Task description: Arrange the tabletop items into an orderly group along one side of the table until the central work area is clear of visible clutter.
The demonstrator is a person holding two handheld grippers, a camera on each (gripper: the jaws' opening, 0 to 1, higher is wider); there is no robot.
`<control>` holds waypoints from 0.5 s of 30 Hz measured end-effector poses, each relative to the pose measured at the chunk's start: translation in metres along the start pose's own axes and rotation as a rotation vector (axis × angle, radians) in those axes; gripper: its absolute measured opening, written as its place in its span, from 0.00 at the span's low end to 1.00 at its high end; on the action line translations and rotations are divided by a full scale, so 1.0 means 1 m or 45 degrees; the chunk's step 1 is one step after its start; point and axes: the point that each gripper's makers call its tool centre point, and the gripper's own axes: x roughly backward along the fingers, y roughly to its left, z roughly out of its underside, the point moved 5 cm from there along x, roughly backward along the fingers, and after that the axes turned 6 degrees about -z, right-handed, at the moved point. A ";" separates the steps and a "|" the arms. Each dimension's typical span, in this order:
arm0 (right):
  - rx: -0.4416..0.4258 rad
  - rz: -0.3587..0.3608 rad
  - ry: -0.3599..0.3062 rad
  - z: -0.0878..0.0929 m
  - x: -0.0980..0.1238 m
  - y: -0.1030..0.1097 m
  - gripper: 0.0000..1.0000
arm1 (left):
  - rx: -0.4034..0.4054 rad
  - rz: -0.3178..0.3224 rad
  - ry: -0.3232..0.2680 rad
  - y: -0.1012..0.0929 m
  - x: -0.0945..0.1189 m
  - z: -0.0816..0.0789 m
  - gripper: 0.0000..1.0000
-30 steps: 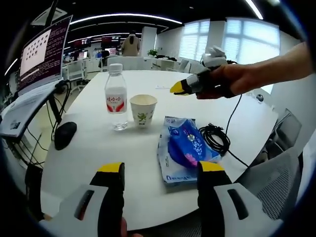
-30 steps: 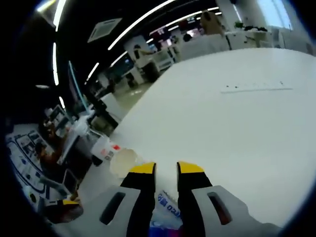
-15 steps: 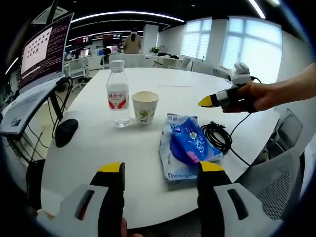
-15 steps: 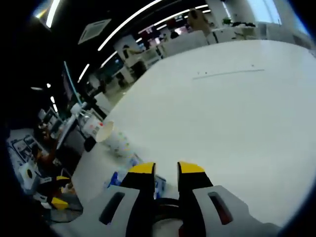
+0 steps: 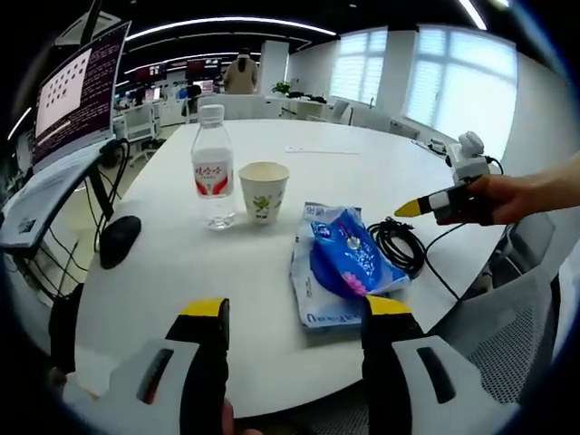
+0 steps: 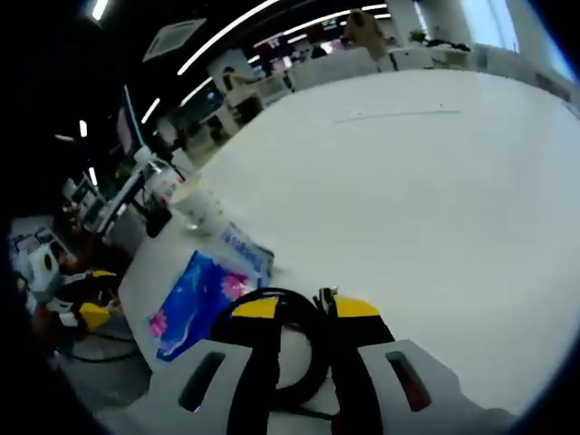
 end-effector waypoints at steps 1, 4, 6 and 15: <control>0.015 0.012 0.005 0.001 0.001 -0.001 0.21 | 0.000 0.005 0.002 -0.001 0.000 0.000 0.59; 0.022 0.011 0.021 0.006 0.000 -0.002 0.22 | -0.007 0.006 0.007 -0.001 -0.001 0.001 0.59; 0.031 0.013 0.033 0.009 -0.001 -0.002 0.23 | -0.009 0.006 0.009 -0.002 -0.001 0.001 0.59; 0.115 0.014 0.083 0.011 -0.007 -0.002 0.21 | -0.004 0.004 0.009 -0.002 -0.001 0.001 0.59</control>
